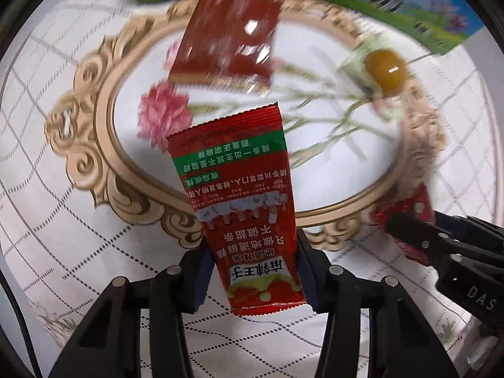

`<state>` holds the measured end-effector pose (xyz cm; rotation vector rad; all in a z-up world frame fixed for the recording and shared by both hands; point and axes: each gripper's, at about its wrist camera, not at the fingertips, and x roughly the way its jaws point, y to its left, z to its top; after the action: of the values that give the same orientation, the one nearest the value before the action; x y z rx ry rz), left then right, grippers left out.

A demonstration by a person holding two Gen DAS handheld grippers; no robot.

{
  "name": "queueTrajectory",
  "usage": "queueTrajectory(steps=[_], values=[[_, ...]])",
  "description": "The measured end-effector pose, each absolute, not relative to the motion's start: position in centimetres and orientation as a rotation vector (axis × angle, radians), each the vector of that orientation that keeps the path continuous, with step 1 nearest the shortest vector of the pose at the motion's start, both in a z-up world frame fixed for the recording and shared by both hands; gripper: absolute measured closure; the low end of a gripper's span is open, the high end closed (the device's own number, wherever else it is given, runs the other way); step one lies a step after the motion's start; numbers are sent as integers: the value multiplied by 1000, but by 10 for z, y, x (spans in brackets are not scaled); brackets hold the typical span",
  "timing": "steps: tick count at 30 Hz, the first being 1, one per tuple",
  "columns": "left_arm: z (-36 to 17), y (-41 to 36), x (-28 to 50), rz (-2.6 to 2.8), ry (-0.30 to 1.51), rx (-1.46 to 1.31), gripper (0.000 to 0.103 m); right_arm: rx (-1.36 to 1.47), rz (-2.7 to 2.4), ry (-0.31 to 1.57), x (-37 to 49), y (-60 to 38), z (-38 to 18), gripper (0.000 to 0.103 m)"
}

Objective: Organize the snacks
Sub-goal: 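Carry red sachet with left tool while right tool carries red packet into box, release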

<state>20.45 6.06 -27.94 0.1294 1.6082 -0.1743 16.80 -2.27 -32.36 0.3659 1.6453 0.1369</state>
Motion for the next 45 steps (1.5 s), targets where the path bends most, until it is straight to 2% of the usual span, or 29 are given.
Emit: queueTrajectory(steps=[6,12,16,22,31,37,40,41,42,43,44,45], values=[[-227,47,213,-254,1511,107,58,408,177,1555,178,-32,-274,64],[-159,39,244,-311,1390,66,58,424,206,1405,211,-51,-200,64],[-116,37,283,-316,1312,56,58,425,223,1293,246,-69,-148,64],[-77,37,364,-306,1276,75,58,384,198,1198,309,-77,-113,64],[-138,50,447,-187,1397,260,58,351,122,1280,378,-81,-156,64],[-169,56,464,-166,1454,282,55,341,99,1364,393,-78,-199,64],[-175,59,467,-143,1480,242,50,359,108,1453,394,-76,-219,60],[-178,60,468,-134,1478,237,45,352,109,1478,394,-74,-223,48],[-180,60,468,-125,1466,249,39,346,112,1498,393,-74,-228,26],[-180,59,468,-129,1455,245,33,338,110,1519,392,-74,-231,18],[-180,58,467,-137,1447,230,26,329,107,1529,392,-74,-233,14],[-179,57,467,-146,1441,216,24,311,103,1533,391,-74,-234,14]])
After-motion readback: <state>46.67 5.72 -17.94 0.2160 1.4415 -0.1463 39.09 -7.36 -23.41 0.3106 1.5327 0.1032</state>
